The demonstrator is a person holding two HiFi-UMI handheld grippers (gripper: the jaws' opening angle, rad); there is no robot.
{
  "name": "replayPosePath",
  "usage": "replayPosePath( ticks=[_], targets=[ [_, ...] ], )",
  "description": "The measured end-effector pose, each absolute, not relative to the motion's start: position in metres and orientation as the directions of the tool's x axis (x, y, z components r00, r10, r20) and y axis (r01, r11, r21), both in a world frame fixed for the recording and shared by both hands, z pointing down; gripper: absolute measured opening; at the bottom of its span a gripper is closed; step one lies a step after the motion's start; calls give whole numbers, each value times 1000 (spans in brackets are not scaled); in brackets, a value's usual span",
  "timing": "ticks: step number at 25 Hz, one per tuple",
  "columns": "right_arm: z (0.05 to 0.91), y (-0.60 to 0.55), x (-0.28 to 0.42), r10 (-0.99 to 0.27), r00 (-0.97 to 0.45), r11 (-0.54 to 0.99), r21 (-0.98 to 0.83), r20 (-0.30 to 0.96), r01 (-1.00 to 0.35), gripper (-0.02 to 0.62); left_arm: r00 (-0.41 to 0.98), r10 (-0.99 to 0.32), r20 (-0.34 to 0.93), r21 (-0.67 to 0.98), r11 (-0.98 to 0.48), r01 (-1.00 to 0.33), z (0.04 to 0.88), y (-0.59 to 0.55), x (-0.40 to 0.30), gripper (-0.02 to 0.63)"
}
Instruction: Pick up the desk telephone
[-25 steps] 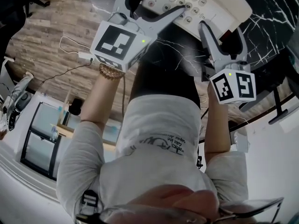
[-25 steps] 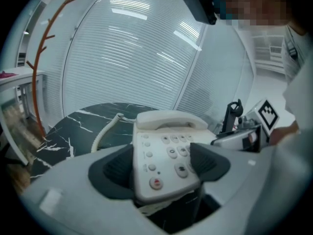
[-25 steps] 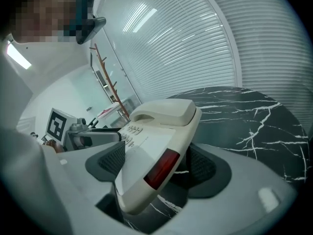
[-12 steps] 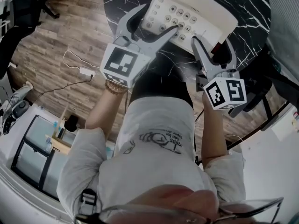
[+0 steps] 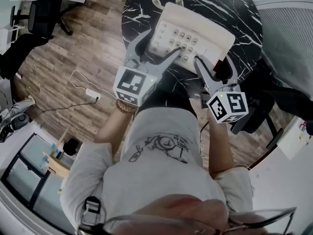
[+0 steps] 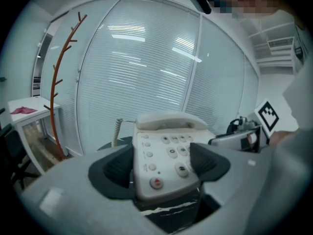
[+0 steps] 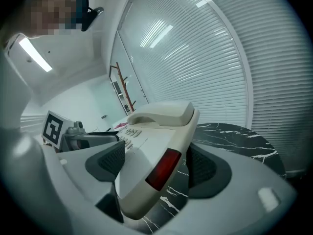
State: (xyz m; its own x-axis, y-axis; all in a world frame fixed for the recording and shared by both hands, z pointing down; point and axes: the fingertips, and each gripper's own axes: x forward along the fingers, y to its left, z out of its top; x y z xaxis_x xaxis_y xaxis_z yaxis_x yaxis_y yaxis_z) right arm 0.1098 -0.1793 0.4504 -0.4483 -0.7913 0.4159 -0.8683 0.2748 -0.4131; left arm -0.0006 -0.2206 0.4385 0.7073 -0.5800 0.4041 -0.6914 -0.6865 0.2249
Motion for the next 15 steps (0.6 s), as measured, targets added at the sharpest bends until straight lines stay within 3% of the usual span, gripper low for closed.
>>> replayPosePath(
  ticks=[15],
  targets=[
    [337, -151, 124, -830, -437, 305, -375, 347, -876, 387, 694, -638, 332, 214, -666, -715, 328, -184, 10, 364]
  ],
)
